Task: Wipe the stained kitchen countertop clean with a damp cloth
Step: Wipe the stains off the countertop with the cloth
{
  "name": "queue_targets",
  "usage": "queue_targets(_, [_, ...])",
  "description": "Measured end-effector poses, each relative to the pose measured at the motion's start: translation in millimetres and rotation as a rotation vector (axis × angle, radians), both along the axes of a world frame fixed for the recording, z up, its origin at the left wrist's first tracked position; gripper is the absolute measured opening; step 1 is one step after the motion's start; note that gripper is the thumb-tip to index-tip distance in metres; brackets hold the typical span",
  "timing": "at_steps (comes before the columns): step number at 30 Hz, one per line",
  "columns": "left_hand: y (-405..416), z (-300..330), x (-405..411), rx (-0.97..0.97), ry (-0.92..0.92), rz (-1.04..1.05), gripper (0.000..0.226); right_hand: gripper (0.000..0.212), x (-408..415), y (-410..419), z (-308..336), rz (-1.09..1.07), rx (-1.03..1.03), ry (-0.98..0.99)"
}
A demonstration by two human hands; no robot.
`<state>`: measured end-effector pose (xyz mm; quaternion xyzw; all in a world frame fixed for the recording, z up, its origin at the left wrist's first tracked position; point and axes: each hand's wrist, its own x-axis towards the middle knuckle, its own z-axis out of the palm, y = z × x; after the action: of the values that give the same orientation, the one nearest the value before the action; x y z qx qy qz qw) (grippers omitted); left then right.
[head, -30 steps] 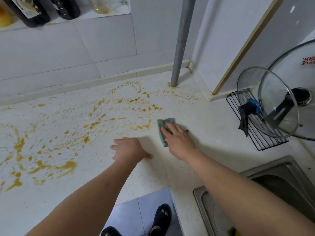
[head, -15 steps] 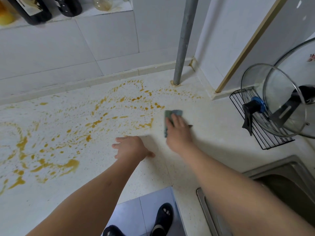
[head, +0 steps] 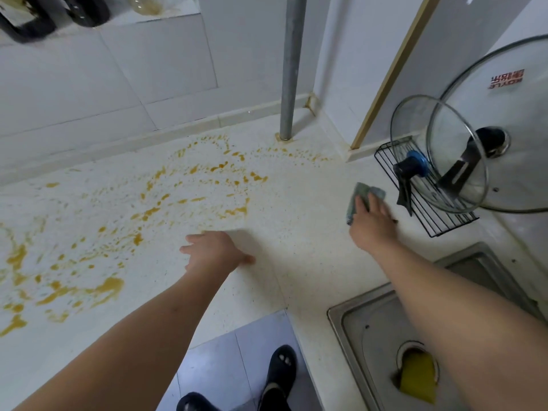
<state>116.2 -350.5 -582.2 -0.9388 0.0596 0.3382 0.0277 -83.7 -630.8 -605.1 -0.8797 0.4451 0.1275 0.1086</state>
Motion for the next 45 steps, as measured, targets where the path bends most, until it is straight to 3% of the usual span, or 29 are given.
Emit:
queue_targets(5, [3, 0, -1, -0.002, 0.006, -0.023, 0.161, 0.084, -11, 76, -5, -0.171, -0.037, -0.066])
queue_targets(11, [19, 9, -5, 0.030, -0.064, -0.166, 0.150, 0.076, 50, 159, -2, 0.189, 0.036, -0.135])
queue_targets(15, [41, 22, 15, -0.082, -0.138, -0.194, 0.090, 0.074, 84, 167, -4, 0.502, 0.094, -0.143])
queue_targets(17, [59, 26, 29, -0.118, -0.178, -0.120, 0.077, 0.075, 92, 152, -5, 0.536, 0.085, -0.129])
queue_targets(24, [82, 19, 36, -0.088, -0.057, 0.045, 0.081, 0.072, 160, 77, 3, 0.442, -0.038, 0.031])
queue_targets(27, [78, 16, 37, -0.112, -0.049, 0.065, 0.070, 0.070, 189, 57, 6, 0.459, -0.047, 0.090])
queue_targets(35, [72, 22, 43, -0.107, 0.009, 0.095, 0.048, 0.066, 228, 55, 2, 0.521, -0.058, 0.060])
queue_targets(45, [71, 30, 41, -0.122, 0.001, 0.109, 0.057, 0.068, 203, 119, -8, 0.620, 0.104, -0.139])
